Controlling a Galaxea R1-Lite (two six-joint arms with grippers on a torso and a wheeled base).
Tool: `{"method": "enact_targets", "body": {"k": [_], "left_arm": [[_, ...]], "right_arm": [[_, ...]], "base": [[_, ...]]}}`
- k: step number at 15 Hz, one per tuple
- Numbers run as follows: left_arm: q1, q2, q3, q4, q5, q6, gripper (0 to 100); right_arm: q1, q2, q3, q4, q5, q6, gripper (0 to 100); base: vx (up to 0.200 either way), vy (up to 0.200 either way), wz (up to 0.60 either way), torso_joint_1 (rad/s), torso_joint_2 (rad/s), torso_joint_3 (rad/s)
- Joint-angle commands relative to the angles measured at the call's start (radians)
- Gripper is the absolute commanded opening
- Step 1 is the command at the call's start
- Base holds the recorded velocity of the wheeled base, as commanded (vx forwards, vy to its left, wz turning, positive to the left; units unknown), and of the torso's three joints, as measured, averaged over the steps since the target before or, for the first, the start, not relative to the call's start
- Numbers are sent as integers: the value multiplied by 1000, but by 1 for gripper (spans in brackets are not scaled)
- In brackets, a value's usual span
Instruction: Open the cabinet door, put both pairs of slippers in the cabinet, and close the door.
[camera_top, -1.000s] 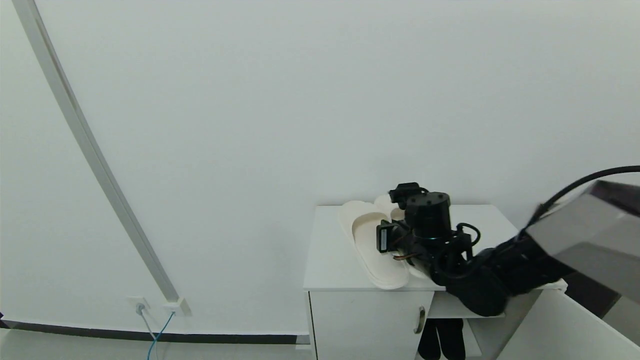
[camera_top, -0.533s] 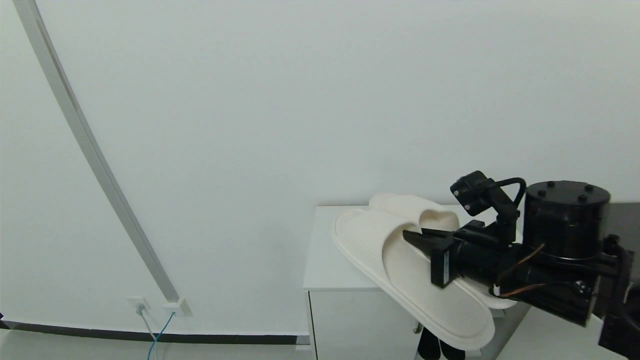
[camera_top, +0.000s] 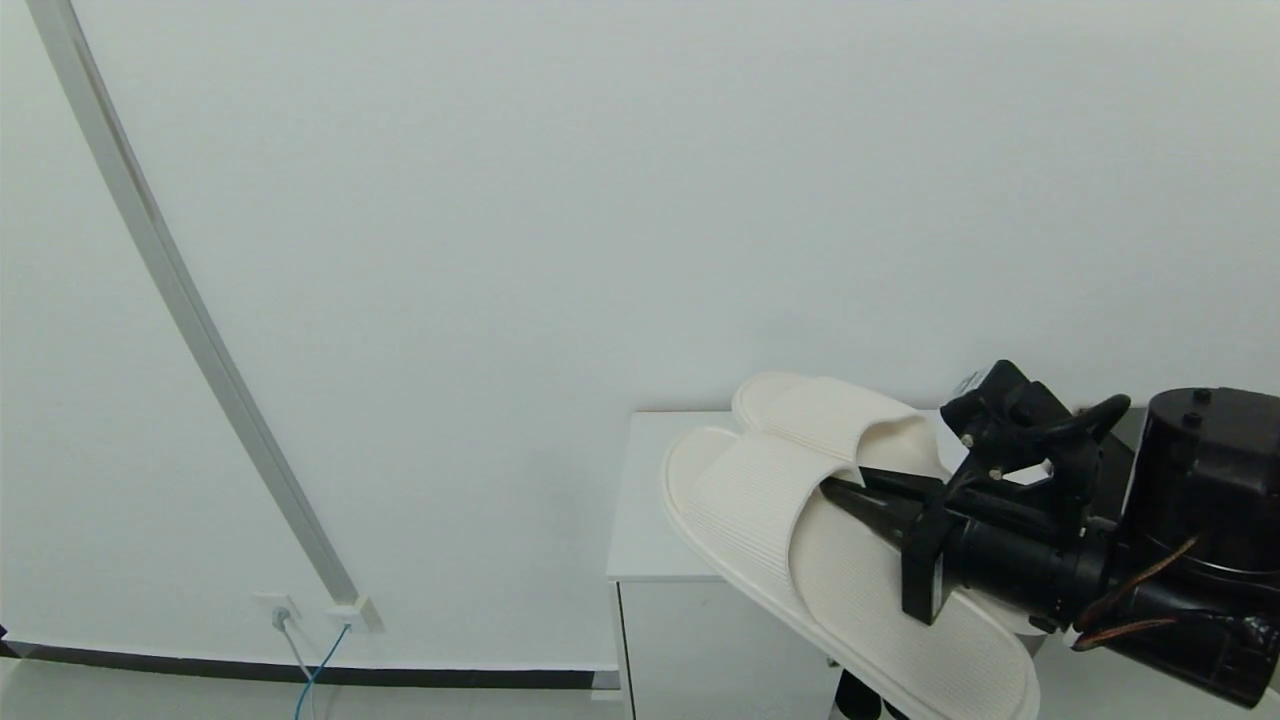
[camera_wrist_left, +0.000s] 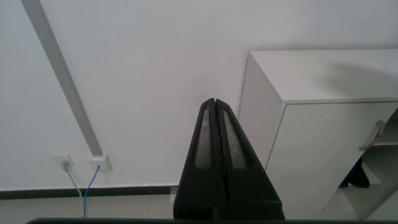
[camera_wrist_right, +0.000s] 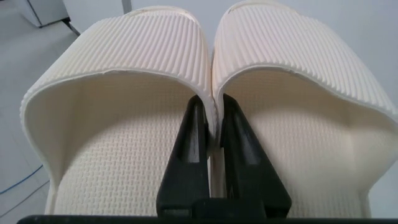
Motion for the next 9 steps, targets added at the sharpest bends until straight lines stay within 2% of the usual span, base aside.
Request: {"method": "enact_targets", "body": {"k": [1,2,9], "left_arm": [[0,1,0,0,0,0,0],[0,1,0,0,0,0,0],[0,1,0,0,0,-2,0]], "right_arm": [[1,9,6,0,0,2,0],[1,10,9,0,0,2,0],[1,30,15,-2,0,2,0]], "base": [[0,0,0,0,0,0],[0,0,0,0,0,0],[-200,0,0,2,4,1]]}}
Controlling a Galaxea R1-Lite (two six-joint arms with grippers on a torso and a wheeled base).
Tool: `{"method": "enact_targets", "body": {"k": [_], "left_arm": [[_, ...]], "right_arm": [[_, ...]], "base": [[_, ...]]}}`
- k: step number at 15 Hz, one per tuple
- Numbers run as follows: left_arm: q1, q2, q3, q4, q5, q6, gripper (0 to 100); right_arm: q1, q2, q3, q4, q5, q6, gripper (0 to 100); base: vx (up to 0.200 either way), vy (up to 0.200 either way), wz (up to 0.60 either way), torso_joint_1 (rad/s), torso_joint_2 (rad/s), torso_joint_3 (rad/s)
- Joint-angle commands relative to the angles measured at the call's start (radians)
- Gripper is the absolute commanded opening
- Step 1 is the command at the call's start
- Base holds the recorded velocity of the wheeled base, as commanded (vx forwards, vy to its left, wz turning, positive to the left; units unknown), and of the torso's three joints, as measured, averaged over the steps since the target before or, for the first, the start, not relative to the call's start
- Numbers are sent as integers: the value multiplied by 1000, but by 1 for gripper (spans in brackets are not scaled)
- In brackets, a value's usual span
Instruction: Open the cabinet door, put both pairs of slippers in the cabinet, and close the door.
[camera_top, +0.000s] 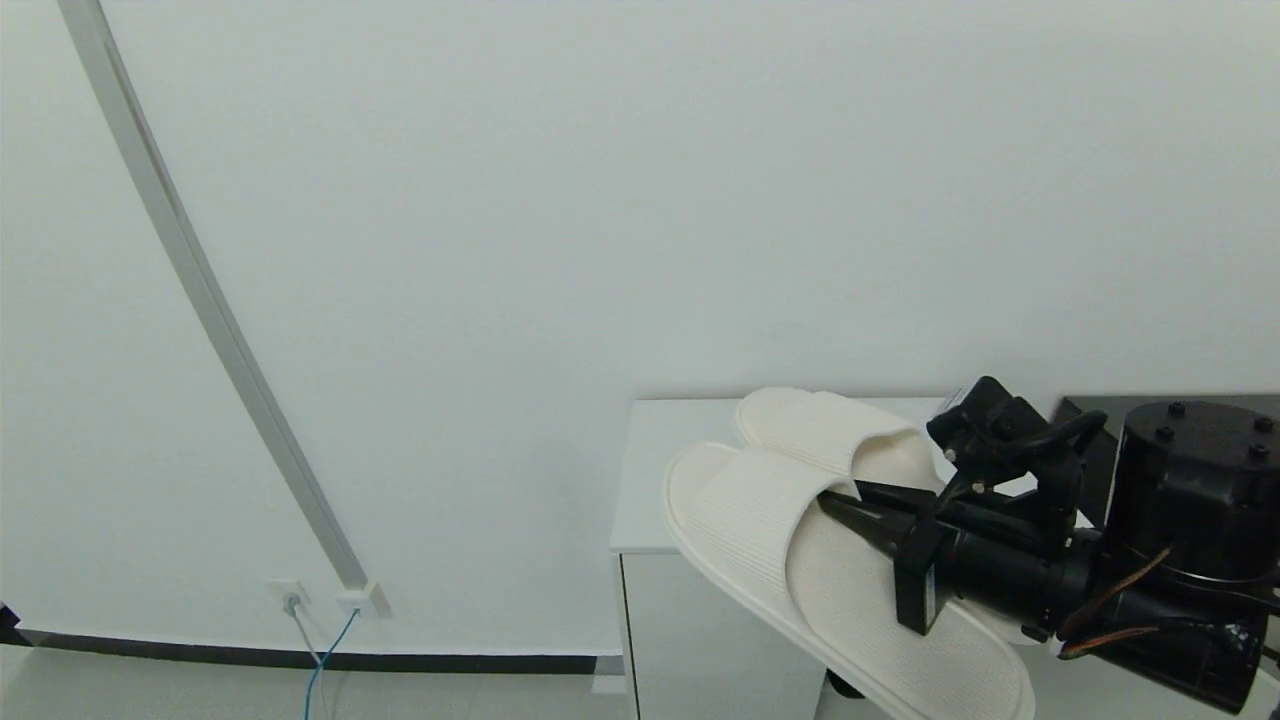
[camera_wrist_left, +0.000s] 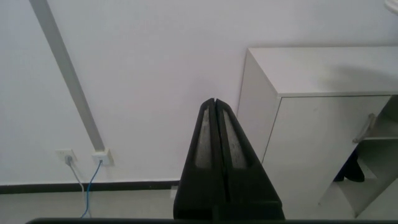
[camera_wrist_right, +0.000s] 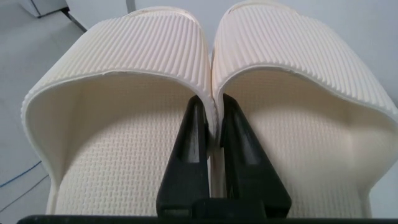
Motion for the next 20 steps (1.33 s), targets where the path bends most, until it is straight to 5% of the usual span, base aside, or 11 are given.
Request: {"method": "enact_targets", "body": {"k": [1,20], "left_arm": [[0,1,0,0,0,-1,0],[0,1,0,0,5,-1,0]], "right_arm": [[0,3,5,2,1,-1,0],[11,41,41,2,2,-1,0]], "base": [[-200,0,0,-12,-2,2],[-21,-21,0,0,0,1]]}}
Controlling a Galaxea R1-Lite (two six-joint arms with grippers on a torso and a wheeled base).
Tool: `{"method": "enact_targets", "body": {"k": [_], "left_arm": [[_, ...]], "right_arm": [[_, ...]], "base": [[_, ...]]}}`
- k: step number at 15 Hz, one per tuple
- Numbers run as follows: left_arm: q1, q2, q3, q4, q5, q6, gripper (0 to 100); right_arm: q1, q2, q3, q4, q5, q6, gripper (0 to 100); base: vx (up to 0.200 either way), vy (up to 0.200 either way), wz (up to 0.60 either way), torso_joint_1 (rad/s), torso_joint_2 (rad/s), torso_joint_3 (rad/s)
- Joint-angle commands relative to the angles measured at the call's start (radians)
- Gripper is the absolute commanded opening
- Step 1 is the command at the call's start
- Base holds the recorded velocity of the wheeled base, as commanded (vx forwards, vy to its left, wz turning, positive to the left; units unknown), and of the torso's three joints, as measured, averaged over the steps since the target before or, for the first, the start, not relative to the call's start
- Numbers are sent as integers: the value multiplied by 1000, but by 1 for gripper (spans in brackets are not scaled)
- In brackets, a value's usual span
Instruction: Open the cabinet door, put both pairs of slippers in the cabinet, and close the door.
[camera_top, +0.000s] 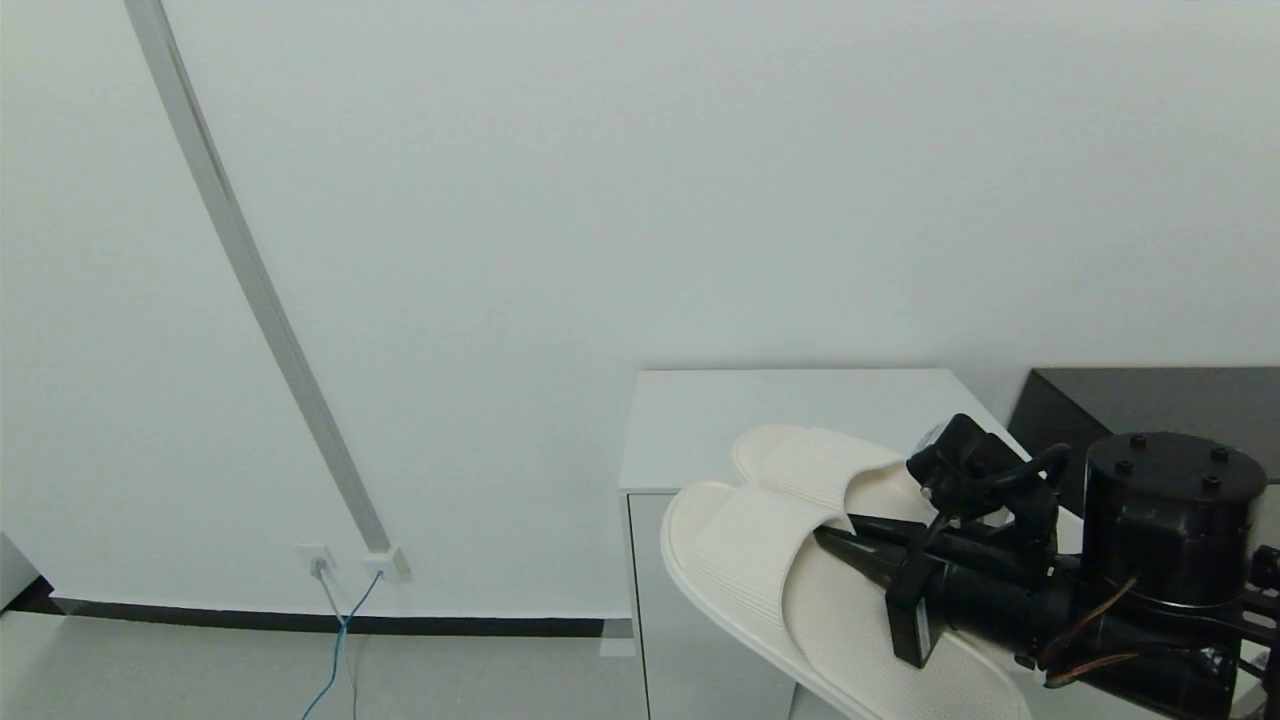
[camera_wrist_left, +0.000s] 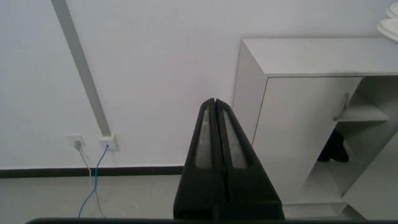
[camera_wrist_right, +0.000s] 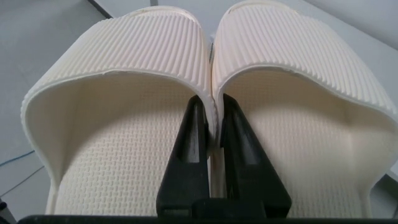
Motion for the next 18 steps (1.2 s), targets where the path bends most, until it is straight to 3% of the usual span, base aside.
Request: {"method": "enact_targets", "body": {"k": [1,14,18], "left_arm": [[0,1,0,0,1,0,0],[0,1,0,0,-1,-2,0],[0,1,0,0,-2,0,0]], "right_arm": [[4,18,1,-1,0,0,0],[10,21,8,-1,32,1,0],[10,21,16,-1,35,3,0]], "base": [[0,-200,0,2,2,7],[0,-200,0,3,2,2],[0,0,0,0,0,0]]}}
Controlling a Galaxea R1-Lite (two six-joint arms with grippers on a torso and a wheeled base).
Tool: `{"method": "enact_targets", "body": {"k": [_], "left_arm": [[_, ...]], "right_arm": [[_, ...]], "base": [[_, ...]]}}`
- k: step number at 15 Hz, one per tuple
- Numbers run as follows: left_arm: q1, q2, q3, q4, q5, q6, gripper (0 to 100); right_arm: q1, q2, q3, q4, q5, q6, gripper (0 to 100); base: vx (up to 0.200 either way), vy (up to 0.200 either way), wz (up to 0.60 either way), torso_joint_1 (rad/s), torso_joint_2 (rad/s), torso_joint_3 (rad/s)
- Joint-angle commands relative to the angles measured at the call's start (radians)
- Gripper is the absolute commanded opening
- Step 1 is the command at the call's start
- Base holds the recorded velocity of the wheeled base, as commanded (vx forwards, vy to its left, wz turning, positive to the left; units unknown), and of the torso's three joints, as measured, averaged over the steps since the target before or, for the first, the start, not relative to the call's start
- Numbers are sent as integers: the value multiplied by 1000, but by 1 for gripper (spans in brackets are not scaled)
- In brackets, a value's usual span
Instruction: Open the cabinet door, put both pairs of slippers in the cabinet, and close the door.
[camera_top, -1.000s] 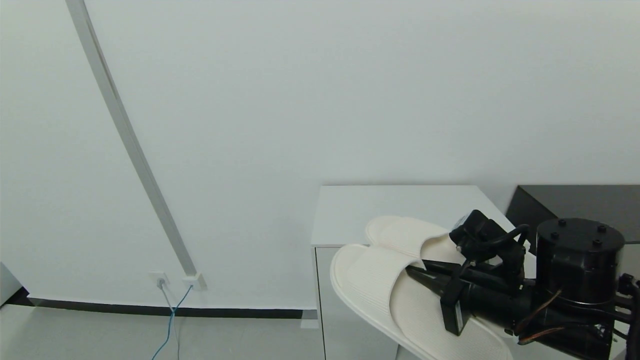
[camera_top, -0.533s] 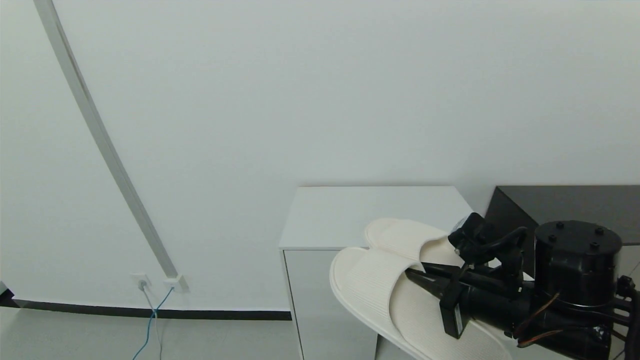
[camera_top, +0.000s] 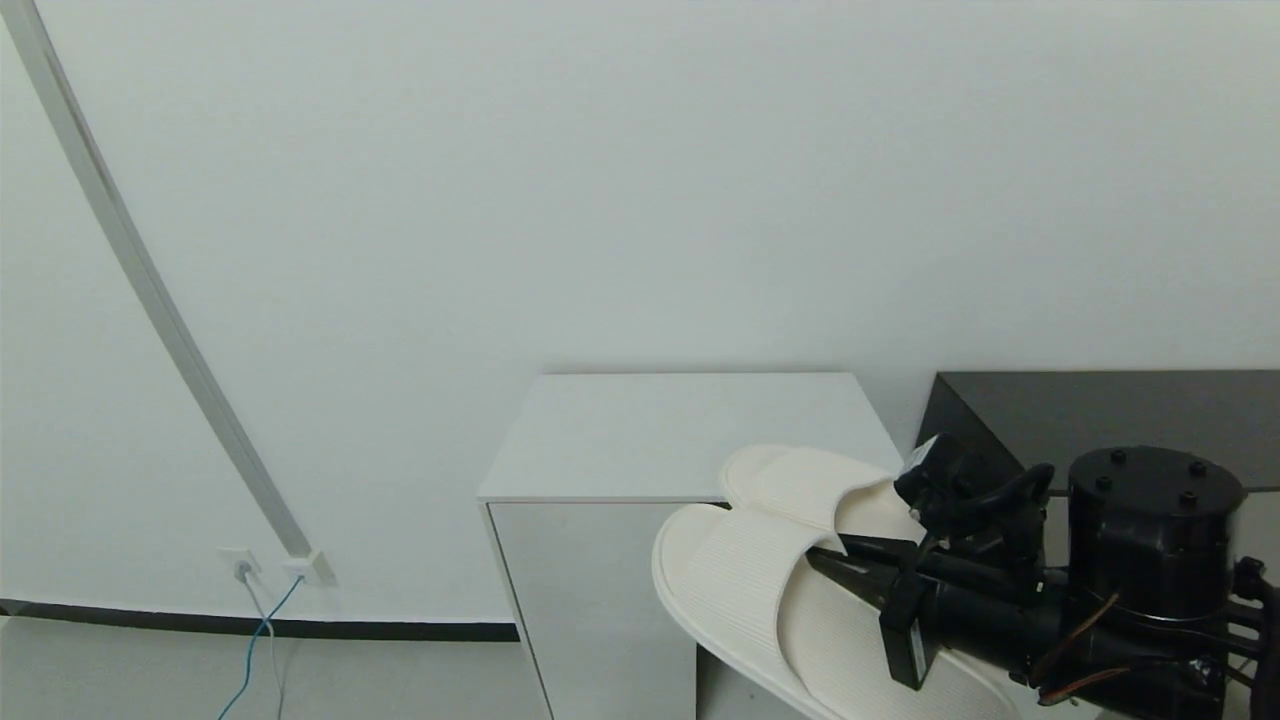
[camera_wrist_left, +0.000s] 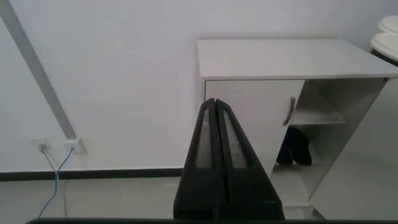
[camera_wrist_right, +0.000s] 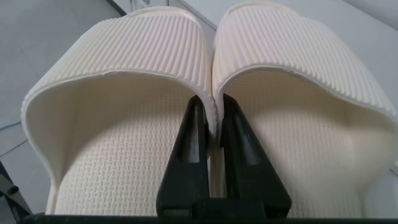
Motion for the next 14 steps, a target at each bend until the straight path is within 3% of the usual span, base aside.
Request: {"method": "enact_targets", "body": {"k": [1,14], "left_arm": [[1,1,0,-1,0,2,0],[1,1,0,-1,0,0,0]], "right_arm": [[0,2,1,1,1,0,0],[-3,16,22,-10,3,-2,0]], "base": [[0,0,0,0,0,0],[0,0,0,0,0,0]]}}
